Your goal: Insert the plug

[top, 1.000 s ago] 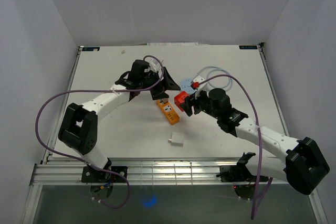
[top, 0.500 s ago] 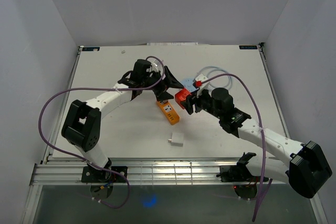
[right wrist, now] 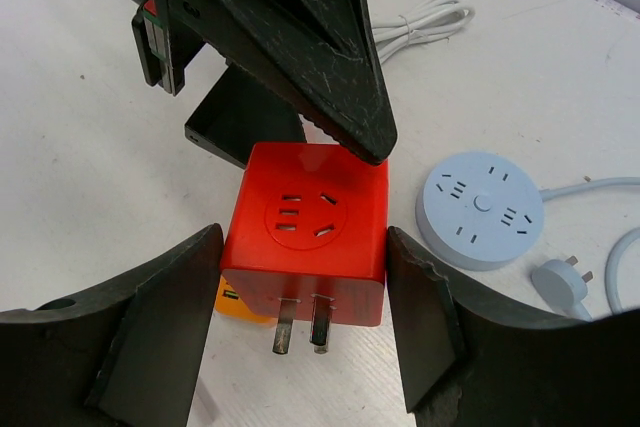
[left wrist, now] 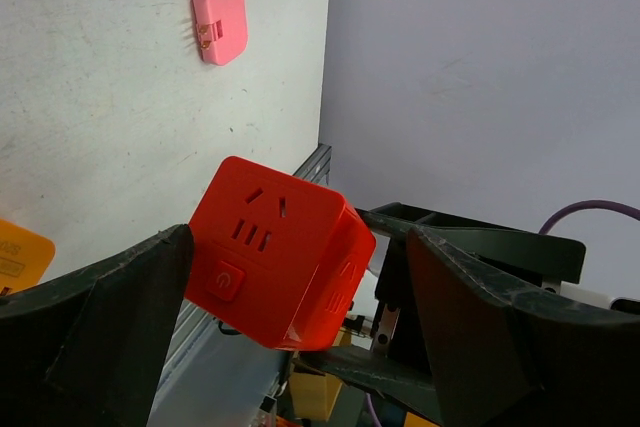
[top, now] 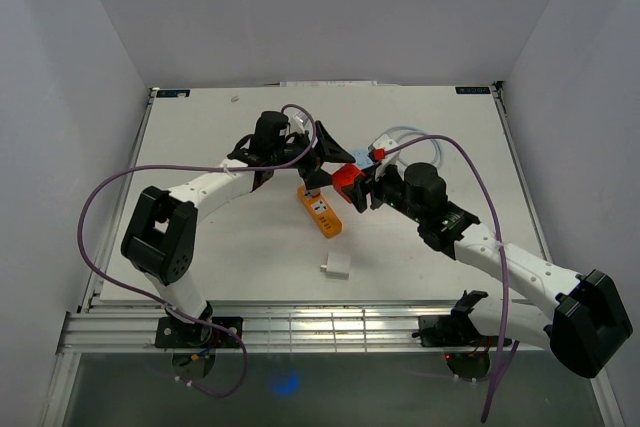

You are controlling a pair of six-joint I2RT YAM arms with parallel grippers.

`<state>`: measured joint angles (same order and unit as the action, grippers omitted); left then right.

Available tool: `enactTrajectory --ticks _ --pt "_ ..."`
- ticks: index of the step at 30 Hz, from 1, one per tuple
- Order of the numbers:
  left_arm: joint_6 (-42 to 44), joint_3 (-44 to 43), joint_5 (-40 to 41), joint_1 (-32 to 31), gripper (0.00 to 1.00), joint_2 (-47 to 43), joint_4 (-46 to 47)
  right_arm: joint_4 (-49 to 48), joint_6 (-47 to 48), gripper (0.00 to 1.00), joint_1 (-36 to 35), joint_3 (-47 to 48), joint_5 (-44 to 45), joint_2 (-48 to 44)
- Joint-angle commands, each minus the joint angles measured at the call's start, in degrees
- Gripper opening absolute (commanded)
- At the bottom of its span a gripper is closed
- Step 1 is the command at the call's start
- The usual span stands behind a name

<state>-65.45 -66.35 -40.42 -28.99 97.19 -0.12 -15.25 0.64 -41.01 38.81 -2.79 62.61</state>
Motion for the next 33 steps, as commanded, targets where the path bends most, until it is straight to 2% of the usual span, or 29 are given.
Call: enactTrajectory --ticks 1,15,23,27,33 --pt "-0.91 0.43 -1.94 -0.19 0.98 -0.42 2.93 -5.32 0.41 0.21 -0.38 2.94 0.32 -0.73" --pt "-1.25 0.69 -1.41 0.25 0.98 2.66 1.7 -4.44 1.03 0.2 -0.29 2.94 2.52 -2.05" --pt "-7.5 1.84 -7.12 -0.18 0.98 3.45 8.82 -6.02 1.03 0.19 -0.29 2.15 4.18 -1.79" --pt "-8.46 1.75 -7.74 -0.45 0.98 2.31 9.0 -6.72 0.76 0.19 -0.29 1.98 4.54 -1.35" --pt "-12.59 3.85 -9.76 -0.54 0.98 0.37 14.44 -7.78 0.5 0.18 -0.38 0.92 4.72 -0.38"
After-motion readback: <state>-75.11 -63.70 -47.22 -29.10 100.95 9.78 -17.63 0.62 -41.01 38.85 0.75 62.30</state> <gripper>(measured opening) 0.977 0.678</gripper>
